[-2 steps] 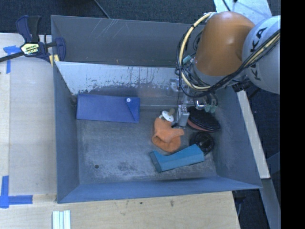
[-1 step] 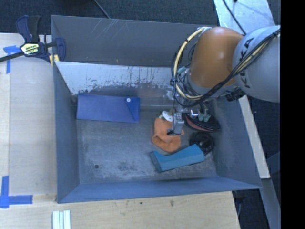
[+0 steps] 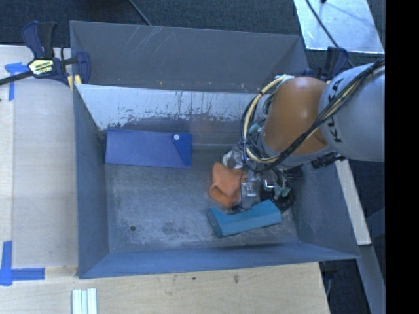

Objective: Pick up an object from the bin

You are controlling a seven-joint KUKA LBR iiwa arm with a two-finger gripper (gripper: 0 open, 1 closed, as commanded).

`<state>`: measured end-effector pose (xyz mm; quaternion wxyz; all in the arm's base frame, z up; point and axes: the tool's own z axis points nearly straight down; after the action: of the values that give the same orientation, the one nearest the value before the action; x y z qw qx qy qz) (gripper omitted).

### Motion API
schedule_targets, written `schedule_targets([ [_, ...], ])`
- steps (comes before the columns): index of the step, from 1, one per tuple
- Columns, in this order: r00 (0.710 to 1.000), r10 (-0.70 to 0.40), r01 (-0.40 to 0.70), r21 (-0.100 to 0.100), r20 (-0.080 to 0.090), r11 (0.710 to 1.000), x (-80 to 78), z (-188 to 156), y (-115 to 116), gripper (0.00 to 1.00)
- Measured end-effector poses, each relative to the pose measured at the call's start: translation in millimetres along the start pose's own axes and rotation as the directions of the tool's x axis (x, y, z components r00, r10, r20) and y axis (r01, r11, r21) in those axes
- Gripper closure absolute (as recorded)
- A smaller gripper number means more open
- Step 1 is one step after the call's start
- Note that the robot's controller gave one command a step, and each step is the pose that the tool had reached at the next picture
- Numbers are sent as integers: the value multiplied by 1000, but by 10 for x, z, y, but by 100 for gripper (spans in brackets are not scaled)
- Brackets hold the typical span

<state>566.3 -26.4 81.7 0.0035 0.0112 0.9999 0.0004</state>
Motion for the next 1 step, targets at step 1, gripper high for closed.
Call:
schedule_targets([
  [1, 1000, 1, -1, 1, -4, 1000, -10, -24, 1, 100],
])
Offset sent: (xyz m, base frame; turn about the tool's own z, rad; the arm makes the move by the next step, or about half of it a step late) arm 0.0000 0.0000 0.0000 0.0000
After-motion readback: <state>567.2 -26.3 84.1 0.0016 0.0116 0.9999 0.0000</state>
